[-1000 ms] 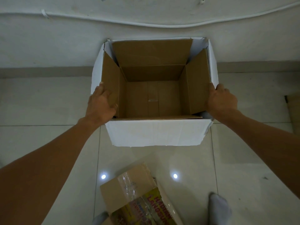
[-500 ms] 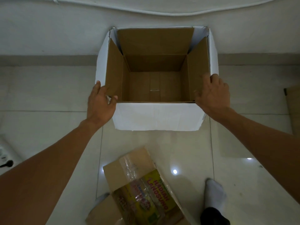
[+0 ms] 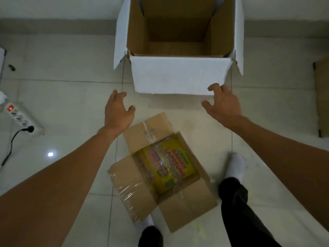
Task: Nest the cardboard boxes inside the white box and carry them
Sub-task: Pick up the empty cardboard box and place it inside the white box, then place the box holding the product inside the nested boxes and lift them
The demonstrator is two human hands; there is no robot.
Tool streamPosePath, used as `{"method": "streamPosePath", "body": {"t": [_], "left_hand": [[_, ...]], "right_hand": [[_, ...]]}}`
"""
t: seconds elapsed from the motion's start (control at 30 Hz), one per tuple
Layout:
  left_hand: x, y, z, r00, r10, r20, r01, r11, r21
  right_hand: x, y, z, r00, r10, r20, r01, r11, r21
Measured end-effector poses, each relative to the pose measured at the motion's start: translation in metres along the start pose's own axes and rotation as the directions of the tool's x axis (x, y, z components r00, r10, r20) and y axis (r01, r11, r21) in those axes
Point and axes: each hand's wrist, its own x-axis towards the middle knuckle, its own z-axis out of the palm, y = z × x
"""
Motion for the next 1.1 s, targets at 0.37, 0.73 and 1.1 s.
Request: {"method": "streamPosePath", "body": {"t": [0.37,0.73,1.1], "left_hand": [[-0.143,-0.09,0.012,0.978,-0.112,0.176,0.103,0.993,0.058],[-0.167,-0.151,0.067,0.95,-0.261,0.17,0.242,0.963,0.123],[-0.164,-0.168,0.098,0.926,-0.328,0.185,0.195,0.838,0.51]], "right_hand": [[-0.171,-0.024,0.073,0.965,0.184,0.187,-0.209,0.97,0.126],[-0.306,0.022,0.153,0.886,0.459,0.072,-0.462,0.853,0.243],[-0.329,0.035,0.211,0.229,0.569,0.79,-0.942,-0.075,0.328]]}}
